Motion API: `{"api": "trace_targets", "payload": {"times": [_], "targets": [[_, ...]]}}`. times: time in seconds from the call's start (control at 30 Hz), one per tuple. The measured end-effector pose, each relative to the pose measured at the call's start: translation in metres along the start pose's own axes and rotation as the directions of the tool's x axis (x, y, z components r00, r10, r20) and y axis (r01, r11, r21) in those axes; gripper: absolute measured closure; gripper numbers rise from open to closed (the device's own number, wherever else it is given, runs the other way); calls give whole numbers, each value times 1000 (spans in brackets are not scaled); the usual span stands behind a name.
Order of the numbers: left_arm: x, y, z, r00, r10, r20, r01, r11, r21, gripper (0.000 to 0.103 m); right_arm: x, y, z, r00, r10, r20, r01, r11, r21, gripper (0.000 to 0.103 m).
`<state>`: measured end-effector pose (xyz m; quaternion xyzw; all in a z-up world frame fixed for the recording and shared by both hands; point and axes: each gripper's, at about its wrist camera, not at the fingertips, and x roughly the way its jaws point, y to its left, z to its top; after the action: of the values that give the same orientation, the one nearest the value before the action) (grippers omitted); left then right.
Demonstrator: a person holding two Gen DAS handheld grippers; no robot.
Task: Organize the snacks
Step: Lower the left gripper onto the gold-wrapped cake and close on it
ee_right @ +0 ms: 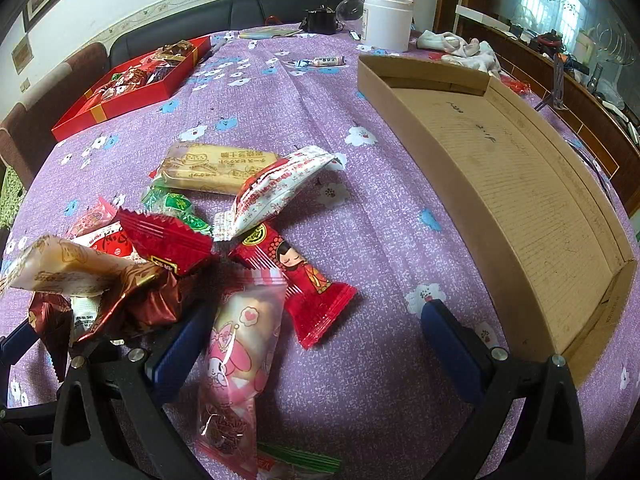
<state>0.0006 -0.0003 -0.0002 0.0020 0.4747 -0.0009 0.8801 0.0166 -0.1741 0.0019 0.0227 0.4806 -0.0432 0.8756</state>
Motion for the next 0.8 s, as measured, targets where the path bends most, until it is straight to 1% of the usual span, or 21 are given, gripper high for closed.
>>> {"api": "trace_targets", "payload": {"times": [0.17, 0.23, 0.33, 0.4, 0.5, 0.57, 0.6, 0.67, 0.7, 0.8], "targets": [[0, 0, 0, 1000, -1, -1, 1, 1000, 0, 0, 0, 0, 0, 1000, 0, 0, 0, 1000, 0, 0], [-2, 1, -2, 1000, -8, -8, 8, 1000, 6, 0, 0, 0, 1, 1000, 6, -16, -6, 1000, -15, 0], [-7, 5, -6, 999, -18, -44, 19, 999, 27, 0, 0, -3, 0, 996, 66, -57, -72, 991, -115, 0], [-12, 7, -10, 997, -24, -74, 27, 999, 40, 0, -3, -4, -3, 991, 106, -79, -119, 975, -188, 0], [-25, 13, -23, 996, -51, -79, 53, 998, 27, 1, -11, -7, -4, 982, 146, -118, -173, 947, -271, 0], [-33, 17, -29, 996, -56, -71, 57, 998, 10, 1, -16, -9, -6, 971, 167, -169, -216, 917, -335, 0], [-39, 20, -33, 995, -73, -64, 73, 997, -5, 1, -20, -14, -8, 962, 193, -193, -250, 907, -339, 0], [-49, 24, -37, 995, -84, -50, 83, 996, -21, 1, -31, -21, -12, 930, 284, -232, -349, 879, -324, 0], [-53, 25, -38, 995, -88, -44, 87, 996, -28, 1, -37, -25, -14, 924, 302, -235, -368, 870, -329, 0], [-65, 27, -40, 994, -108, -31, 107, 993, -51, 2, -70, -36, -21, 908, 375, -186, -419, 827, -376, 0]]}}
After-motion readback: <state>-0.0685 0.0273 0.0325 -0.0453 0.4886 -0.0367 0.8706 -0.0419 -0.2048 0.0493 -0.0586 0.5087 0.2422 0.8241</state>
